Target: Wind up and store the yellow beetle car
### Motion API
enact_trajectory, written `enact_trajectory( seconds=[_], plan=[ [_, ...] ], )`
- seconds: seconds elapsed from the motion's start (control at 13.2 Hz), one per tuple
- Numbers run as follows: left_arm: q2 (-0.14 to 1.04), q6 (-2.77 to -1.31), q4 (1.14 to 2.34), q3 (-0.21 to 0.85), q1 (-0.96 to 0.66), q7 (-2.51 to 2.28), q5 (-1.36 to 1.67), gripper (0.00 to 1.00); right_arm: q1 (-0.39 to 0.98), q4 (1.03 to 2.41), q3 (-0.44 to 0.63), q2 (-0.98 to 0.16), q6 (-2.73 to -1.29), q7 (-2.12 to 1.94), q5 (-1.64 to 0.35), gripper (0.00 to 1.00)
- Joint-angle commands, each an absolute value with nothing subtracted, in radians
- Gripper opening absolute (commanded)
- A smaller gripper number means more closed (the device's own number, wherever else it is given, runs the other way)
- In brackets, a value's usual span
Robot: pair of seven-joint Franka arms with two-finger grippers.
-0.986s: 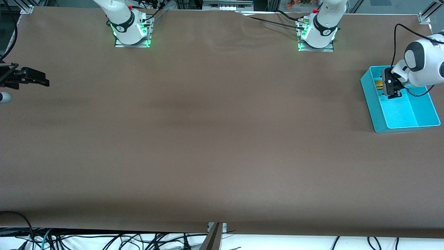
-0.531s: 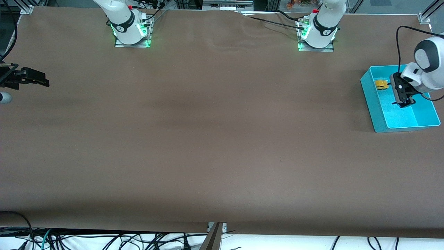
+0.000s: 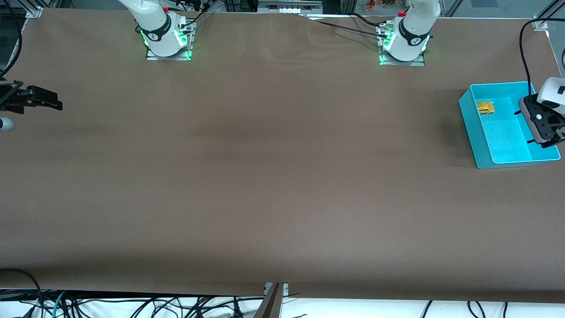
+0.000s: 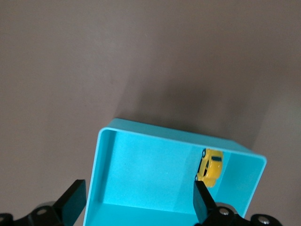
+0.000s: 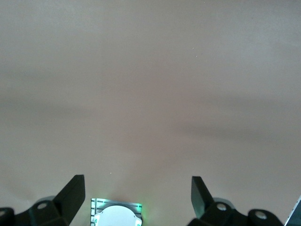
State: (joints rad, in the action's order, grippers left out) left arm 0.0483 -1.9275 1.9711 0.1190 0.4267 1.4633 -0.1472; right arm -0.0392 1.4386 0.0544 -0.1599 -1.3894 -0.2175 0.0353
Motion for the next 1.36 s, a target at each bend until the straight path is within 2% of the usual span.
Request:
enact_trajectory(
  seconds=[0.0, 0.15, 0.53, 0.68, 1.06, 1.29],
  plan=[
    [0.04, -1.82, 1.878, 0.112, 0.364, 1.285, -0.082, 1.0, -0.048, 1.445, 0.054, -0.152, -1.397, -0.23, 0.025, 1.0],
    [0.034, -1.763, 1.812, 0.112, 0.295, 1.078, -0.075, 1.0, -0.048, 1.445, 0.054, -0.152, -1.396, -0.23, 0.025, 1.0],
    [0.008, -1.755, 1.717, 0.127, 0.121, 0.518, -0.06, 1.0, -0.048, 1.445, 0.054, -0.152, -1.397, -0.23, 0.025, 1.0],
    [-0.02, -1.756, 1.712, 0.173, 0.112, 0.45, -0.06, 1.0, -0.048, 1.445, 0.054, -0.152, -1.396, -0.23, 0.025, 1.0],
    [-0.055, -1.824, 1.709, 0.173, 0.045, 0.418, -0.058, 1.0, -0.048, 1.443, 0.054, -0.152, -1.396, -0.23, 0.025, 1.0],
    [-0.063, -1.795, 1.709, 0.175, 0.028, 0.024, -0.032, 1.0, -0.048, 1.445, 0.054, -0.152, -1.396, -0.23, 0.023, 1.0]
  ],
)
